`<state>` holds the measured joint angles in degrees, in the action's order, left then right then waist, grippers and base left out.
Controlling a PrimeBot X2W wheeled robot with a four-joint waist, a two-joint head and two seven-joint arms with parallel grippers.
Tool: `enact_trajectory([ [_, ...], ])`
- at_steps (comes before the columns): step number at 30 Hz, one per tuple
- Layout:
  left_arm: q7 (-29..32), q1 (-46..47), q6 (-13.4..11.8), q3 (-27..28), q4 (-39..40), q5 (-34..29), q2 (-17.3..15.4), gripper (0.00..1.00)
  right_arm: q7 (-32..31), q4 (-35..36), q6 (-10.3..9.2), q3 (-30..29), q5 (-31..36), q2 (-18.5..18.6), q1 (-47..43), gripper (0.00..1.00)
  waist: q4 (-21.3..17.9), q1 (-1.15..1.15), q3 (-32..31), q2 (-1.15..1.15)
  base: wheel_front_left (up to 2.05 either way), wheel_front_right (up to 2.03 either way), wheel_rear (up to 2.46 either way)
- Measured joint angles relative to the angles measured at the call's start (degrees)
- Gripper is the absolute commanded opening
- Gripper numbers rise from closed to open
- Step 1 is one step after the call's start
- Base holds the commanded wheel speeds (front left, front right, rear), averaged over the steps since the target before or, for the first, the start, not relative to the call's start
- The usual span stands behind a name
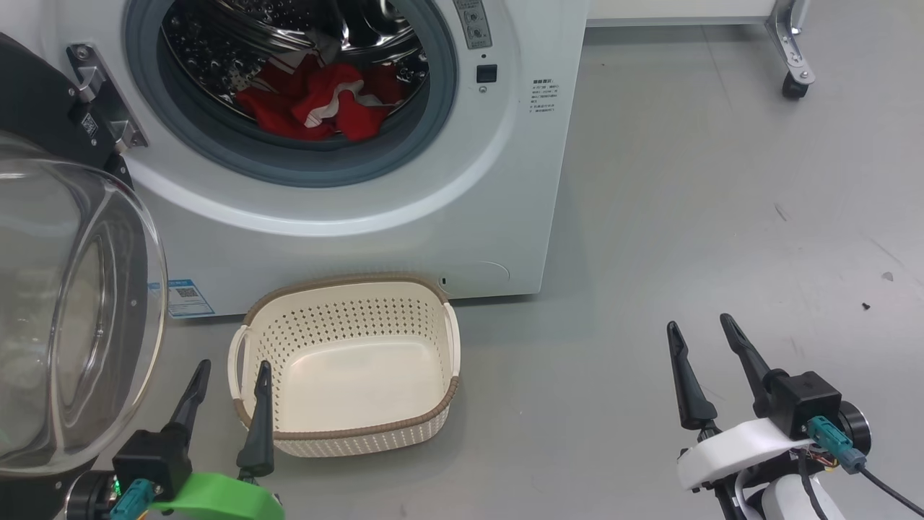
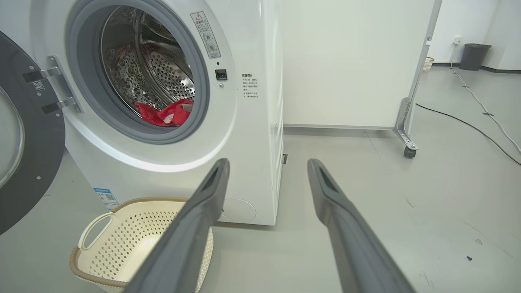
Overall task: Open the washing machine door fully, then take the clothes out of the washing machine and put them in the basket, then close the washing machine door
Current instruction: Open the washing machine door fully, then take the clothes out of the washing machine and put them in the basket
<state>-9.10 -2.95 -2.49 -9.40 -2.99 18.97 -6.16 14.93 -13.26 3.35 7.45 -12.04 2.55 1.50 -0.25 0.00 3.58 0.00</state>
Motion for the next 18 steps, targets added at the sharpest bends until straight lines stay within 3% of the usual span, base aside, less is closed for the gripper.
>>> enact_trajectory([
  [18,0.5,0.0,-0.7,0.1,-0.3,0.0,0.1,1.00,0.0,0.5,-0.55,0.5,0.0,0.0,-0.7,1.00,-0.4,0.00,-0.1,0.00,0.00,0.00,0.00],
])
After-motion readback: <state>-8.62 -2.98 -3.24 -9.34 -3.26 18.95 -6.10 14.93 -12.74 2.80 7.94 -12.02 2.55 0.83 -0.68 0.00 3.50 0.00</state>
